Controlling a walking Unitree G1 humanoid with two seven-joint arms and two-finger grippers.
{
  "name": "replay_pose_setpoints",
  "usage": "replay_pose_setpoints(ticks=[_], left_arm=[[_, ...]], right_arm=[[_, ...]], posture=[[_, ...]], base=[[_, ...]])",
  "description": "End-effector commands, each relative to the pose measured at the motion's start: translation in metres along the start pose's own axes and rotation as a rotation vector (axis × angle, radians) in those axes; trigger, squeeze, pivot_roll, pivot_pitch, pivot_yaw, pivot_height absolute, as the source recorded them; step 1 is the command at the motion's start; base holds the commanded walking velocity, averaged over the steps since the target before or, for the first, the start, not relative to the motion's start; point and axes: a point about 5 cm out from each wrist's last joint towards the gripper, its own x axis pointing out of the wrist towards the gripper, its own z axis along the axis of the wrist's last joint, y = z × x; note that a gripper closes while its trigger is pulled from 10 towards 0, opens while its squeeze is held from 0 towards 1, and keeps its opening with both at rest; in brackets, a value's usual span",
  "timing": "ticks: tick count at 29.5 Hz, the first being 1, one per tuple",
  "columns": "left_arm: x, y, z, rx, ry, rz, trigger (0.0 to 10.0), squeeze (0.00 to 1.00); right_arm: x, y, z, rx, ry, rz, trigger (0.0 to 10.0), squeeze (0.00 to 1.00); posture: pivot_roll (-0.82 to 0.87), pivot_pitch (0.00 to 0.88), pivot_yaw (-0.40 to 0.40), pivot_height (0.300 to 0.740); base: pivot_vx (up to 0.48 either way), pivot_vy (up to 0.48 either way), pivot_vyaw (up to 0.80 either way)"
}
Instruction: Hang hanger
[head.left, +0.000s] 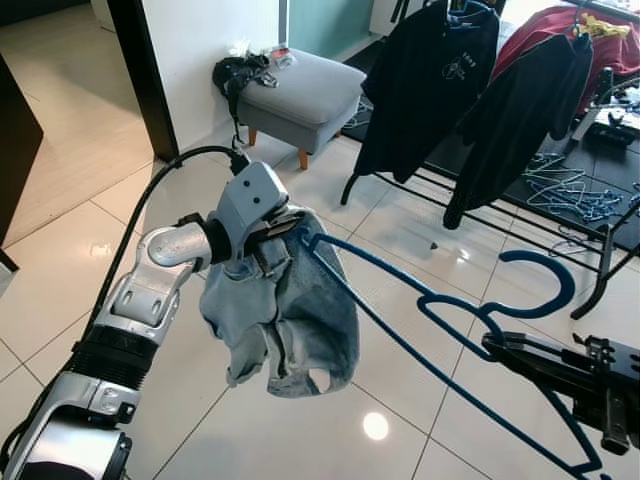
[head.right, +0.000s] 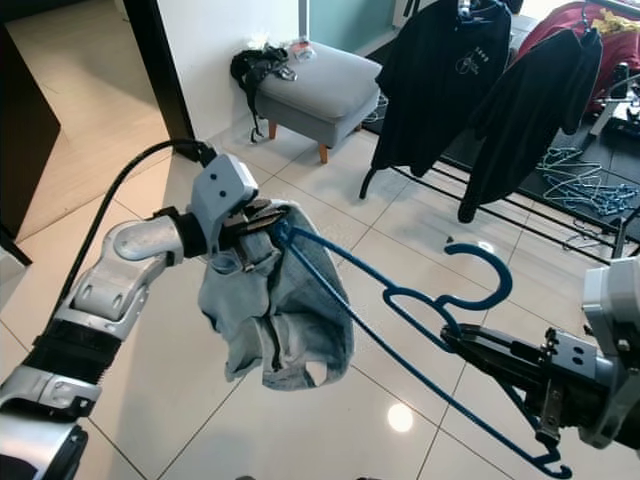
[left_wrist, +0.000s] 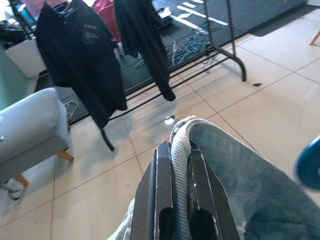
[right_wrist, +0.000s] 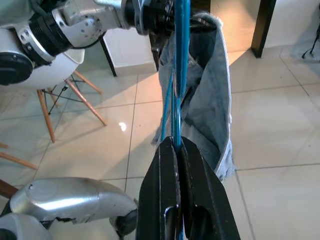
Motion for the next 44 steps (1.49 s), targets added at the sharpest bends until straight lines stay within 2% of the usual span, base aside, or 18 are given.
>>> replay_pose_setpoints(ticks=[1,10,13,15,23,27,31,32,34,38,41,42,44], left_arm=[[-0.001,0.001,0.015,0.039,-0.068,-0.037,10.0,0.0],[-0.007,0.003,0.028,0.054,-0.108,-0.124,10.0,0.0],[-0.01,0.0,0.029,0.075,-0.098,-0.179,10.0,0.0],[-0.014,-0.009,0.03,0.095,-0.088,-0.271,10.0,0.0],[-0.016,-0.023,0.042,0.09,-0.146,-0.376,10.0,0.0],[-0.014,-0.033,0.057,0.034,-0.23,-0.412,10.0,0.0],[-0.009,-0.039,0.073,-0.082,-0.319,-0.403,10.0,0.0],[-0.009,-0.039,0.073,-0.082,-0.319,-0.403,10.0,0.0],[-0.004,-0.037,0.075,-0.153,-0.335,-0.369,10.0,0.0],[0.002,-0.04,0.071,-0.176,-0.285,-0.33,10.0,0.0],[0.005,-0.047,0.059,-0.157,-0.196,-0.31,10.0,0.0],[0.006,-0.054,0.053,-0.125,-0.153,-0.326,10.0,0.0],[0.006,-0.054,0.053,-0.125,-0.153,-0.326,10.0,0.0]], right_arm=[[0.003,0.002,-0.004,-0.025,0.05,-0.002,10.0,0.0],[0.006,-0.002,-0.007,-0.032,0.066,-0.013,10.0,0.0],[0.007,-0.002,-0.008,-0.034,0.067,-0.015,10.0,0.0],[0.012,0.0,-0.006,-0.034,0.041,-0.001,10.0,0.0],[0.018,-0.001,-0.007,-0.048,0.037,0.001,10.0,0.0],[0.023,-0.004,-0.007,-0.061,0.037,-0.008,10.0,0.0],[0.032,-0.011,-0.016,-0.096,0.093,-0.075,10.0,0.0],[0.032,-0.011,-0.016,-0.096,0.093,-0.075,10.0,0.0],[0.04,-0.02,-0.022,-0.108,0.124,-0.154,10.0,0.0],[0.051,-0.025,-0.023,-0.115,0.12,-0.203,10.0,0.0],[0.055,-0.028,-0.018,-0.125,0.068,-0.244,10.0,0.0],[0.056,-0.028,-0.011,-0.127,-0.001,-0.241,10.0,0.0],[0.056,-0.028,-0.011,-0.127,-0.001,-0.241,10.0,0.0]], posture=[[-0.08,0.175,-0.018,0.74],[-0.07,0.175,-0.019,0.74],[-0.07,0.178,-0.019,0.74],[-0.07,0.178,-0.019,0.74],[-0.07,0.18,-0.017,0.74],[-0.06,0.185,-0.022,0.74],[-0.06,0.185,-0.022,0.74],[-0.06,0.185,-0.022,0.74],[-0.06,0.188,-0.021,0.74],[-0.06,0.189,-0.02,0.74],[-0.06,0.191,-0.017,0.74],[-0.06,0.191,-0.019,0.74],[-0.06,0.191,-0.019,0.74]], base=[[0.0,0.0,0.0],[0.0,0.0,0.0],[0.0,0.0,0.0],[0.0,0.0,0.0],[0.0,0.0,0.0],[0.0,0.0,0.0],[0.0,0.0,0.0],[0.0,0.0,0.0],[0.0,0.0,0.0],[0.0,0.0,0.0],[0.0,0.0,0.0],[0.0,0.0,0.0],[0.0,0.0,0.0]])
